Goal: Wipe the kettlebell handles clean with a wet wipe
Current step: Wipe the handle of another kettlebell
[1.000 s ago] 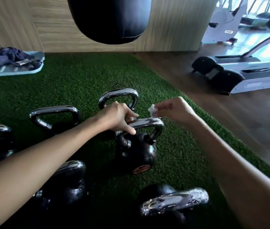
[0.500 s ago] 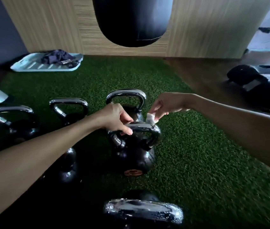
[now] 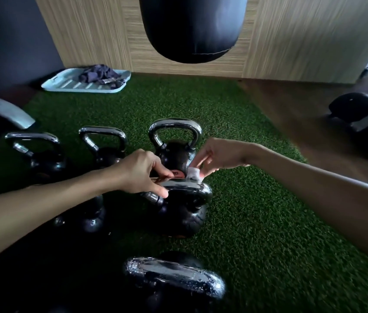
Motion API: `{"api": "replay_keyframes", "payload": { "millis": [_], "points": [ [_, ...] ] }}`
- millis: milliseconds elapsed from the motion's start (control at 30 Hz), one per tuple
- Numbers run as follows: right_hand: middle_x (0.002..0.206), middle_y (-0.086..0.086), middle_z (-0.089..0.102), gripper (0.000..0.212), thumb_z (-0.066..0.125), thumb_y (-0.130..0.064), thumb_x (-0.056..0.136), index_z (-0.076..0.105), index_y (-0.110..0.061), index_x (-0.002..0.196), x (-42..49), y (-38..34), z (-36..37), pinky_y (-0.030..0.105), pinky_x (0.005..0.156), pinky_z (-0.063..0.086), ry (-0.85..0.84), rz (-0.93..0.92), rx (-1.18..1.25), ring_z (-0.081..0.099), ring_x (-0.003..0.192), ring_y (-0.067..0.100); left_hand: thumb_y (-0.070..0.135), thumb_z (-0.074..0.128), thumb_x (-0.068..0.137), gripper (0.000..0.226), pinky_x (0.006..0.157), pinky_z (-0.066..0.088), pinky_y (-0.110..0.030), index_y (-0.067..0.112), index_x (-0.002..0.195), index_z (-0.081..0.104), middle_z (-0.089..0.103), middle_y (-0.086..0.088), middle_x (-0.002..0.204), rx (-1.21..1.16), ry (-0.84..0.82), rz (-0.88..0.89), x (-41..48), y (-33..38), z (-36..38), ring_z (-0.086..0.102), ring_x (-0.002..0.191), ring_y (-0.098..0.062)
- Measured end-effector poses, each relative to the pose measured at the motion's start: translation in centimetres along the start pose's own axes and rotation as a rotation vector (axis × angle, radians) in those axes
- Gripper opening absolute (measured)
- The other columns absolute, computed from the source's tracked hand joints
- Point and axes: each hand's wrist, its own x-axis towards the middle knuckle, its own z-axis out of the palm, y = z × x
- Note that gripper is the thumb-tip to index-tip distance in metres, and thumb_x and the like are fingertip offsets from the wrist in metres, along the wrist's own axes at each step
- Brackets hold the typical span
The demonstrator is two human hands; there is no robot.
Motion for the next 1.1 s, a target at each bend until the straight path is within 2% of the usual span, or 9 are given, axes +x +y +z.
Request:
{"api": "replay_keyframes", "payload": {
  "millis": [67, 233, 367, 467, 567, 700, 767, 933, 1100],
  "points": [
    [0.114, -0.024, 0.065, 0.031, 0.073, -0.011, 0.091, 0.071, -0.013, 0.121, 0.0, -0.2, 0.6, 0.014, 0.082, 0.046, -0.033, -0.017, 0.000, 0.065, 0.089, -0.017, 0.031, 0.093, 0.068, 0.043, 0.050, 0.035, -0.006, 0.026, 0.107, 0.076, 0.051, 0.040, 0.051, 0.000, 0.009, 0.036, -0.8, -0.3, 0.6, 0.050, 0.052, 0.017],
    [0.134, -0.002, 0.067, 0.024, 0.072, -0.010, 0.092, 0.073, -0.023, 0.112, -0.1, 0.5, 1.2, 0.030, 0.094, 0.054, -0.097, -0.044, -0.003, 0.068, 0.104, -0.003, 0.040, 0.096, 0.061, 0.050, 0.065, 0.042, -0.008, 0.034, 0.108, 0.079, 0.069, 0.028, 0.086, -0.062, 0.104, 0.066, -2.0, -1.8, 1.8, 0.064, 0.070, 0.007],
    [0.134, 0.001, 0.066, 0.025, 0.071, -0.007, 0.091, 0.071, -0.015, 0.115, -0.2, 0.8, 1.1, 0.018, 0.083, 0.045, -0.108, 0.005, -0.096, 0.060, 0.082, -0.024, 0.029, 0.096, 0.063, 0.046, 0.059, 0.037, -0.001, 0.029, 0.106, 0.080, 0.063, 0.026, 0.078, -0.077, 0.102, 0.070, -2.2, -1.0, 1.3, 0.055, 0.063, 0.019],
    [0.100, -0.030, 0.071, 0.027, 0.072, -0.009, 0.090, 0.071, -0.015, 0.117, -0.1, -0.6, 1.7, 0.026, 0.092, 0.050, -0.101, -0.016, -0.094, 0.063, 0.078, -0.016, 0.033, 0.096, 0.064, 0.045, 0.061, 0.037, -0.001, 0.030, 0.107, 0.080, 0.062, 0.029, 0.074, -0.044, 0.070, 0.055, -2.7, -0.8, 1.2, 0.054, 0.066, 0.020],
    [0.072, -0.050, 0.058, 0.031, 0.073, -0.012, 0.091, 0.071, -0.011, 0.122, 0.1, -1.9, 2.0, 0.016, 0.077, 0.042, -0.138, -0.036, -0.164, 0.061, 0.072, -0.016, 0.035, 0.095, 0.064, 0.044, 0.065, 0.038, -0.002, 0.035, 0.105, 0.079, 0.060, 0.041, 0.072, -0.033, 0.062, 0.058, -3.5, -0.9, 1.7, 0.055, 0.071, 0.020],
    [0.114, -0.017, 0.072, 0.016, 0.074, -0.011, 0.090, 0.075, -0.023, 0.100, -0.1, -0.4, 2.9, 0.027, 0.089, 0.045, -0.210, -0.002, -0.213, 0.056, 0.073, -0.024, 0.036, 0.095, 0.063, 0.046, 0.063, 0.039, -0.003, 0.035, 0.107, 0.079, 0.060, 0.041, 0.073, -0.043, 0.090, 0.070, -4.2, -1.0, 2.1, 0.056, 0.069, 0.019],
    [0.130, 0.000, 0.068, 0.020, 0.073, -0.010, 0.090, 0.074, -0.016, 0.108, -0.3, 0.3, 3.0, 0.026, 0.094, 0.045, -0.200, 0.039, -0.184, 0.055, 0.076, -0.028, 0.034, 0.095, 0.064, 0.047, 0.062, 0.038, -0.002, 0.033, 0.108, 0.079, 0.062, 0.036, 0.074, -0.056, 0.092, 0.064, -4.2, -1.1, 2.1, 0.055, 0.068, 0.021],
    [0.106, -0.032, 0.062, 0.019, 0.072, -0.012, 0.091, 0.073, -0.017, 0.110, 0.6, -2.6, 3.1, 0.017, 0.083, 0.046, -0.102, -0.054, -0.005, 0.061, 0.084, -0.022, 0.042, 0.093, 0.064, 0.049, 0.060, 0.037, -0.002, 0.032, 0.109, 0.079, 0.056, 0.031, 0.072, -0.021, 0.099, 0.049, -4.1, -1.2, 2.1, 0.052, 0.067, 0.023],
    [0.123, -0.014, 0.067, 0.017, 0.073, -0.012, 0.091, 0.073, -0.015, 0.107, 1.4, -1.4, 3.2, 0.026, 0.093, 0.049, -0.182, -0.031, -0.165, 0.057, 0.081, -0.022, 0.044, 0.094, 0.062, 0.047, 0.066, 0.038, -0.004, 0.041, 0.106, 0.078, 0.063, 0.036, 0.079, -0.046, 0.093, 0.043, -4.0, -1.8, 2.1, 0.058, 0.078, 0.019]
  ]
}}
